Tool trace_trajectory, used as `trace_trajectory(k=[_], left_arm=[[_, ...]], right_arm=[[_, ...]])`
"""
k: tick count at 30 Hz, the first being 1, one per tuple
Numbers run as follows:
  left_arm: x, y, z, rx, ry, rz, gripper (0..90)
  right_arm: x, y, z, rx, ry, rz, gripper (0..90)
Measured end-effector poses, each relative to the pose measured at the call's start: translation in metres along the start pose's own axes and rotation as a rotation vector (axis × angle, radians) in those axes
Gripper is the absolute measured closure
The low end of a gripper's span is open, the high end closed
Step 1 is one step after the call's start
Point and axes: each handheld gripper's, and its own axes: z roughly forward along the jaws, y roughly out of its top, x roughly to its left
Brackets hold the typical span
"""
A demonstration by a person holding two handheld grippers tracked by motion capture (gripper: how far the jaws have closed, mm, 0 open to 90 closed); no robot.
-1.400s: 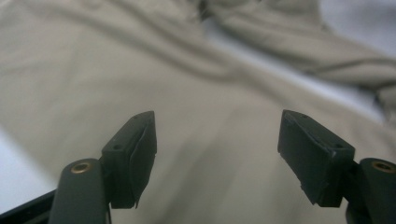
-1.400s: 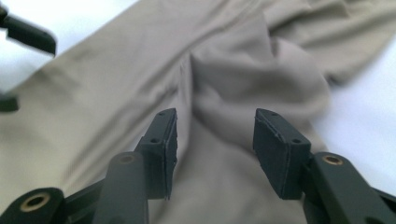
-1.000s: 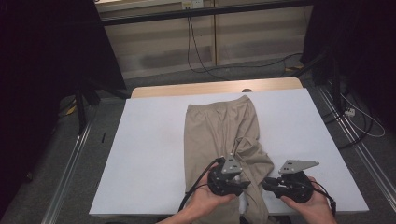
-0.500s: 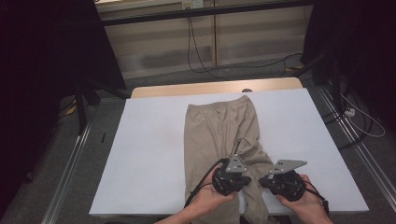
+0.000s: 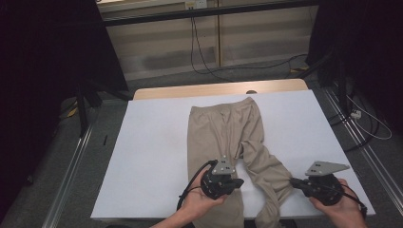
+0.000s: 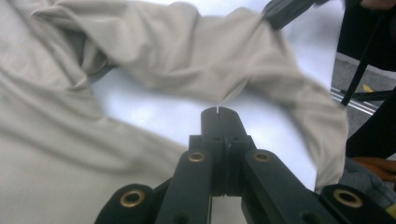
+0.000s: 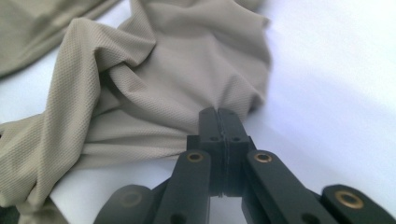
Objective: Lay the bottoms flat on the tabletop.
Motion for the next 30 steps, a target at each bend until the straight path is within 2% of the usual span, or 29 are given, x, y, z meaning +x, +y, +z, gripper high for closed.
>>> trace_trajectory(k=[1,3,6,7,8,9,10,12,13,14,16,18,19,20,21,25,28,30], left_arm=[[0.001,0.000,0.001,-0.003,0.005,0.002,90.0],[0.002,0.003,0.005,-0.021,-0.001,-0.005,90.0],[-0.005,0.014,0.017,-0.031,-0.004,0.036,88.1],[-0.008,0.018,0.022,-0.036,-0.008,0.048,79.8],[-0.011,0.023,0.026,-0.043,-0.011,0.056,71.8],[-0.014,0.027,0.031,-0.050,-0.024,0.062,67.1],[-0.017,0.032,0.036,-0.054,-0.032,0.070,64.6],[-0.022,0.039,0.045,-0.041,-0.035,0.105,53.3],[-0.024,0.042,0.051,-0.034,-0.054,0.106,48.7],[-0.026,0.044,0.055,-0.023,-0.063,0.119,47.2],[-0.031,0.045,0.063,-0.019,-0.054,0.126,44.7],[-0.033,0.043,0.070,0.012,-0.075,0.112,49.3],[-0.033,0.041,0.072,0.035,-0.069,0.120,60.3],[-0.033,0.038,0.073,0.051,-0.072,0.108,77.8],[-0.033,0.036,0.074,0.053,-0.079,0.093,87.3],[-0.028,0.034,0.062,0.060,-0.074,0.096,89.1],[-0.019,0.031,0.046,0.043,-0.044,0.082,89.2],[-0.011,0.028,0.037,0.025,-0.029,0.045,89.3]], right_arm=[[-0.002,-0.003,-0.003,0.004,0.022,0.015,89.9],[0.001,-0.006,-0.007,-0.004,0.018,0.014,89.9],[0.009,-0.003,-0.006,-0.004,0.023,-0.007,89.4],[0.010,-0.002,-0.005,-0.007,0.021,-0.003,87.3],[0.009,-0.001,-0.005,-0.017,0.014,0.003,80.5],[0.008,0.000,-0.006,-0.028,0.008,0.016,77.8],[0.008,0.001,-0.007,-0.042,0.002,0.012,77.8],[0.010,0.003,-0.010,-0.072,0.004,0.020,76.7],[0.011,0.004,-0.010,-0.075,0.015,0.017,78.0],[0.013,0.004,-0.008,-0.071,0.026,0.010,79.7],[0.016,0.004,-0.003,-0.054,0.047,0.004,79.8],[0.019,0.002,0.003,-0.020,0.065,-0.010,79.0],[0.020,0.002,0.006,-0.006,0.073,-0.019,77.6],[0.022,0.002,0.008,0.006,0.079,-0.025,75.9],[0.023,0.002,0.009,0.015,0.089,-0.031,74.6],[0.027,0.001,0.013,0.030,0.106,-0.049,70.4],[0.031,0.001,0.016,0.044,0.124,-0.073,66.2],[0.035,0.002,0.018,0.055,0.120,-0.101,63.8]])
